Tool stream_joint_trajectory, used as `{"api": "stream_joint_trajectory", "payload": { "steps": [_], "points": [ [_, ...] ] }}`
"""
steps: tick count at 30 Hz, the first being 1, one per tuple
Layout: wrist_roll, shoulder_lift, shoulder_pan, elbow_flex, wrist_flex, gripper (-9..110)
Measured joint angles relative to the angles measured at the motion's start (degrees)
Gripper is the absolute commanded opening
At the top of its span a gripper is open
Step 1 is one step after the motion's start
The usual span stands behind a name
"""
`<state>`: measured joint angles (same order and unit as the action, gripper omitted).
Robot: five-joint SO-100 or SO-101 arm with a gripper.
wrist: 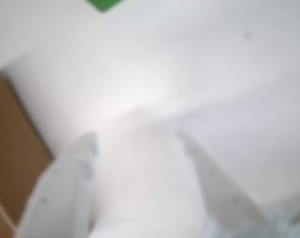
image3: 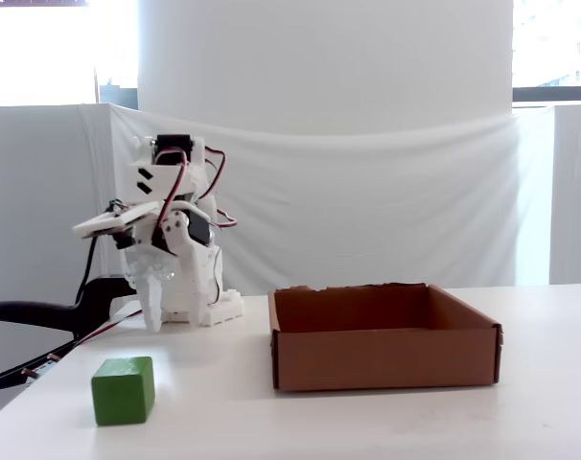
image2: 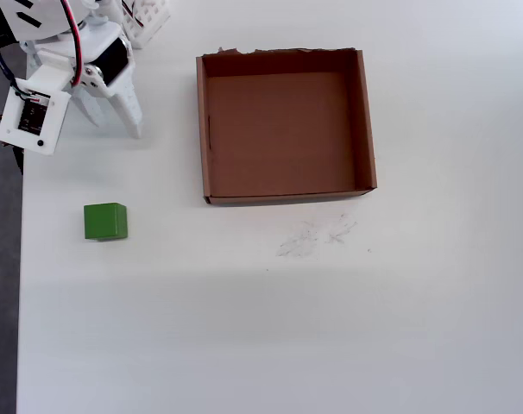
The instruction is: Grasp a green cube and put it in a box.
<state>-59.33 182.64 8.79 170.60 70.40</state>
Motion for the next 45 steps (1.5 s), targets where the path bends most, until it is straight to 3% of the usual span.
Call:
{"api": "stream_joint_trajectory", "payload": {
  "steps": [30,36,45],
  "points": [
    [0.00,-1.05,-0.18,-0.09,-0.09,26],
    [-0.97,-11.51,-0.79,-7.47,-2.72,28],
    [-10.63,-37.27,-3.78,-25.58,-5.98,34]
  ]
}}
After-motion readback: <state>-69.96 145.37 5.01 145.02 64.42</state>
